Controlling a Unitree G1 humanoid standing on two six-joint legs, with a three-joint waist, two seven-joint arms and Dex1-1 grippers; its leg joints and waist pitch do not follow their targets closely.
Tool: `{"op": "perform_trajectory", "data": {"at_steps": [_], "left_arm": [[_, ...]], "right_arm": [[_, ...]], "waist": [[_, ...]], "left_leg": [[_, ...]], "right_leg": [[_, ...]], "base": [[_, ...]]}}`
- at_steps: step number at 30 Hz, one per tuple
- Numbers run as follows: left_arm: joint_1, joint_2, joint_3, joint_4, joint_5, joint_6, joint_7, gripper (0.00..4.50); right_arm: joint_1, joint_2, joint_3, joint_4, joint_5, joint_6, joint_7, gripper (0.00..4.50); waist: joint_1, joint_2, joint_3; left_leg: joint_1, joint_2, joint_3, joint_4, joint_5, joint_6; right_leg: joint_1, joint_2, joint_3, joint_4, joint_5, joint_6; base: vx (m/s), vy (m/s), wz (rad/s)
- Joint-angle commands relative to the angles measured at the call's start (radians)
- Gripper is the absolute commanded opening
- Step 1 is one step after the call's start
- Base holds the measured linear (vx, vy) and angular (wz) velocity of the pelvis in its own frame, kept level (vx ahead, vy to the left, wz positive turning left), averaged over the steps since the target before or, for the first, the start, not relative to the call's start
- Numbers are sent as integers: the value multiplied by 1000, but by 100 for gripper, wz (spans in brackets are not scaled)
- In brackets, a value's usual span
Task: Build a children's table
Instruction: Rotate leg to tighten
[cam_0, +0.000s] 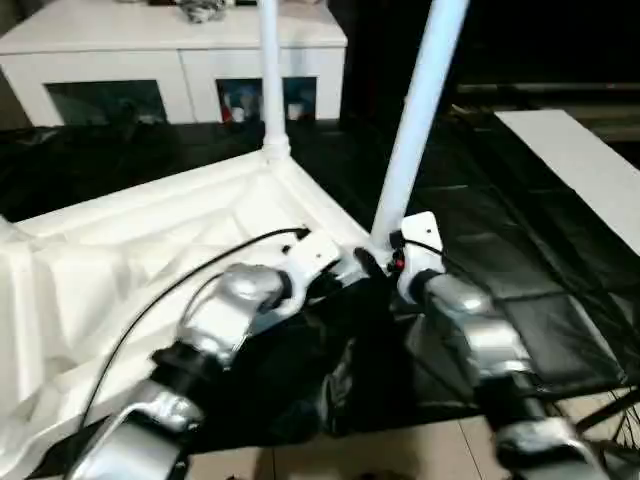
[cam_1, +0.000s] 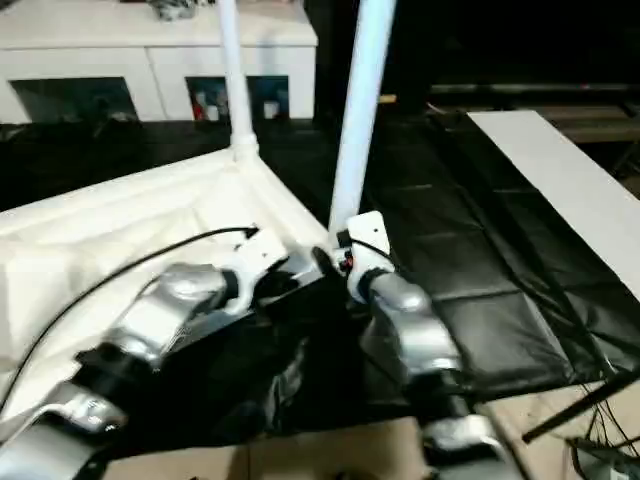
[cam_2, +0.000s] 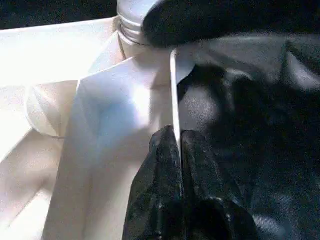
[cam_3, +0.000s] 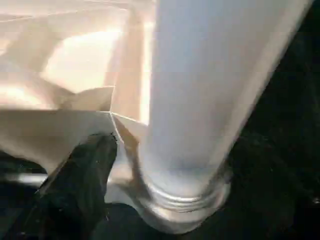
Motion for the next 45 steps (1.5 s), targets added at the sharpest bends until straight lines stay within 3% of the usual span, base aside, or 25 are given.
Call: {"op": "perform_trajectory", "data": {"at_steps": [1,2,4,5,7,8,11,14,20,29,38,39,40,42,45], "left_arm": [[21,28,-23,1,1,-26,-55,0],[58,97,-60,-64,-47,-80,-233,0],[81,140,-82,-108,-81,-93,-338,0],[91,162,-89,-133,-96,-71,-377,0],[94,180,-89,-143,-98,-60,-396,0],[95,187,-85,-145,-101,-61,-404,0],[99,200,-80,-159,-115,-47,-433,0],[100,207,-80,-163,-121,-53,-435,0],[95,208,-68,-153,-110,-56,-425,0],[81,212,-63,-134,-110,-60,-415,0],[74,201,-50,-119,-105,-66,-392,0],[72,195,-47,-113,-103,-63,-379,0],[68,176,-34,-102,-103,-49,-343,0],[54,127,-6,-76,-97,-16,-249,0],[29,70,20,-34,-78,10,-129,0]], "right_arm": [[12,-23,16,-43,21,18,82,408],[54,-122,39,-97,48,-1,245,408],[76,-174,50,-118,57,-17,327,408],[87,-199,57,-128,64,-18,366,408],[100,-229,70,-138,72,-22,412,408],[107,-242,77,-140,73,-26,434,408],[112,-243,83,-139,77,-25,458,408],[111,-237,85,-135,89,-21,469,408],[117,-244,108,-125,84,-17,510,356],[118,-240,98,-117,95,-3,519,283],[113,-220,96,-97,83,13,472,270],[109,-211,92,-84,73,26,441,270],[100,-188,76,-58,64,58,377,270],[78,-130,41,4,40,90,230,270],[60,-63,9,46,22,103,88,269]], "waist": [[9,-7,-55],[15,-5,-60],[20,-5,-60],[26,-3,-63],[31,-1,-63],[36,-1,-63],[47,-1,-66],[45,-5,-63],[46,-5,-59],[47,-6,-63],[46,-5,-62],[46,-7,-61],[45,-2,-59],[38,-6,-57],[29,-7,-53]], "left_leg": [[3,45,-19,-83,-351,33],[4,46,-19,-81,-335,41],[0,53,-17,-83,-292,57],[8,52,-9,-77,-284,64],[15,52,-3,-73,-250,76],[9,53,-4,-73,-216,79],[8,53,-4,-72,-168,80],[8,52,-4,-73,-188,71],[13,53,-6,-78,-257,38],[9,51,-6,-74,-219,48],[9,50,-6,-75,-229,42],[10,50,-6,-75,-234,40],[11,49,-7,-77,-254,33],[11,46,-8,-77,-280,11],[16,44,-13,-78,-344,-20]], "right_leg": [[37,-53,38,-85,-453,-128],[42,-53,39,-79,-406,-151],[44,-53,44,-67,-316,-184],[41,-52,46,-62,-264,-212],[36,-47,48,-55,-201,-250],[45,-47,47,-47,-172,-260],[51,-50,46,-37,-115,-276],[53,-51,46,-42,-159,-267],[48,-51,47,-55,-282,-227],[51,-51,47,-49,-231,-235],[50,-50,46,-51,-254,-230],[50,-50,46,-53,-264,-228],[48,-50,46,-55,-295,-223],[45,-50,44,-60,-354,-210],[36,-51,40,-75,-472,-162]], "base": [[0,0,0],[0,0,0],[34,-4,2],[67,-9,4],[62,-16,10],[74,-15,12],[0,0,0],[0,0,0],[0,0,0],[0,0,0],[0,0,0],[0,0,0],[0,0,0],[0,0,0],[0,0,0]]}}
